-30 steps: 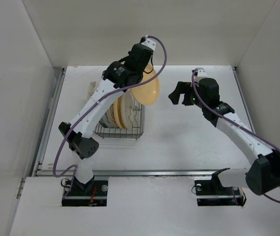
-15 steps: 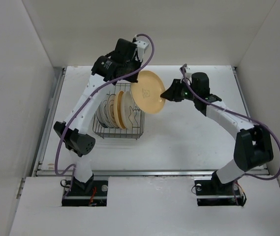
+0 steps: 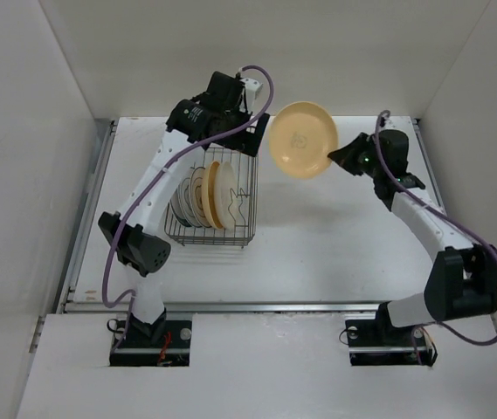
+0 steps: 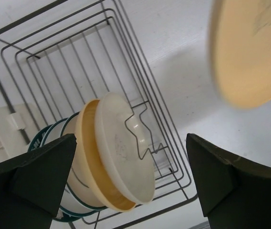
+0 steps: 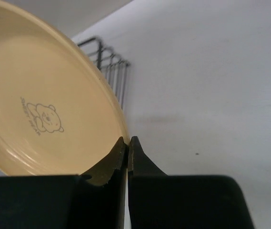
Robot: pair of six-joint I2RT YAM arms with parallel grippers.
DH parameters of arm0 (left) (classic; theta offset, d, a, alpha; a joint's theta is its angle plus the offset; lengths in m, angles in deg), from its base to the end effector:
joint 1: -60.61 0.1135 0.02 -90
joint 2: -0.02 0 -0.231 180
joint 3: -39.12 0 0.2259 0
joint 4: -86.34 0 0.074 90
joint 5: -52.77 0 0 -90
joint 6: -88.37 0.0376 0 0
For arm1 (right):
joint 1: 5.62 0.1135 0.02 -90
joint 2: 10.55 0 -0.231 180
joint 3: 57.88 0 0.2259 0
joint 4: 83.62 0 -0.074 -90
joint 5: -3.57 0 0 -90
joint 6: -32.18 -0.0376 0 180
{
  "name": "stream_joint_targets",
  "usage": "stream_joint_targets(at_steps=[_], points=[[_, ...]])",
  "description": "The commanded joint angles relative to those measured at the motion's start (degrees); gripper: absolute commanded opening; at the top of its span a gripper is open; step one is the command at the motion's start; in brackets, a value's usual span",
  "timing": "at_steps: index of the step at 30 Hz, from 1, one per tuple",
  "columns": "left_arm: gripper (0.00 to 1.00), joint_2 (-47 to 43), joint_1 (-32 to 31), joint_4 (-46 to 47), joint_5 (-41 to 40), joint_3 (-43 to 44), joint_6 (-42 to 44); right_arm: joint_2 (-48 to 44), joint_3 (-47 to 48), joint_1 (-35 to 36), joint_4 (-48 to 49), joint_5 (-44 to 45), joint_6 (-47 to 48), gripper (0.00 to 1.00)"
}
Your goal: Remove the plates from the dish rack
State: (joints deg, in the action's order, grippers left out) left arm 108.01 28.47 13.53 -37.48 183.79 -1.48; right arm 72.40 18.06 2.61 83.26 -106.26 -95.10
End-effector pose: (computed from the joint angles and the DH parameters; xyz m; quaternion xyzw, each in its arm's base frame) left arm 0.3072 -0.1928 0.4023 0.2470 0.8566 -0.1230 0.4360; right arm 0.3134 0.0582 0.2775 0.1071 0.8065 0.3484 0.4656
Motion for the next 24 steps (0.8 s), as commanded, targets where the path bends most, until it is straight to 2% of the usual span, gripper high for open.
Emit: stream_joint_targets(at_steps=[1,5,7,8,11,13,15,17,18,21,22,24], points=[[1.00,-5.7,1.1,0.2,-7.4,-1.6,0.0,-4.7,-0.4,-2.5,-6.4,19.8,-7.7,0.00],[1.00,-11.4,5.1,0.2,-16.0,-8.4,-1.1,-2.5,0.2,-4.5,-18.5,32.5,-10.1,0.00],[1.00,-15.2,8.5,0.2,-16.0,-14.0,-1.6,-0.3,-0.3,-4.5,-21.0,34.4,-11.3,0.00],[1.00,-16.5,12.3,0.2,-16.0,-15.9,-2.2,0.4,-1.6,-5.1,-21.0,34.4,-11.3,0.00],[1.00,-20.7,20.0,-0.9,-12.1,-23.6,-1.6,1.9,-2.8,-5.2,-20.1,35.0,-11.9,0.00],[0.96,-22.7,23.0,-0.9,-9.2,-28.0,-0.7,3.4,-3.6,-5.2,-20.1,35.6,-11.9,0.00],[0.86,-24.7,25.4,-0.9,-5.6,-35.0,0.2,4.2,-3.6,-5.7,-20.1,36.4,-11.9,0.00],[0.78,-25.3,26.0,-0.9,-3.1,-40.9,0.9,5.6,-3.6,-5.7,-20.1,37.1,-11.9,0.07],[0.75,-25.3,26.5,-0.9,-1.0,-42.6,1.8,6.2,-3.6,-5.7,-20.1,37.1,-11.2,0.16],[0.72,-25.3,27.0,0.4,-0.3,-48.3,2.4,8.9,-3.0,-5.7,-20.1,36.5,-9.8,0.32],[0.71,-25.3,27.6,0.9,-0.3,-49.4,2.4,9.5,-3.0,-5.7,-20.1,36.5,-9.8,0.42],[0.68,-25.3,28.4,1.6,-0.3,-50.7,2.4,10.2,-1.9,-5.7,-20.7,36.5,-8.5,0.51]])
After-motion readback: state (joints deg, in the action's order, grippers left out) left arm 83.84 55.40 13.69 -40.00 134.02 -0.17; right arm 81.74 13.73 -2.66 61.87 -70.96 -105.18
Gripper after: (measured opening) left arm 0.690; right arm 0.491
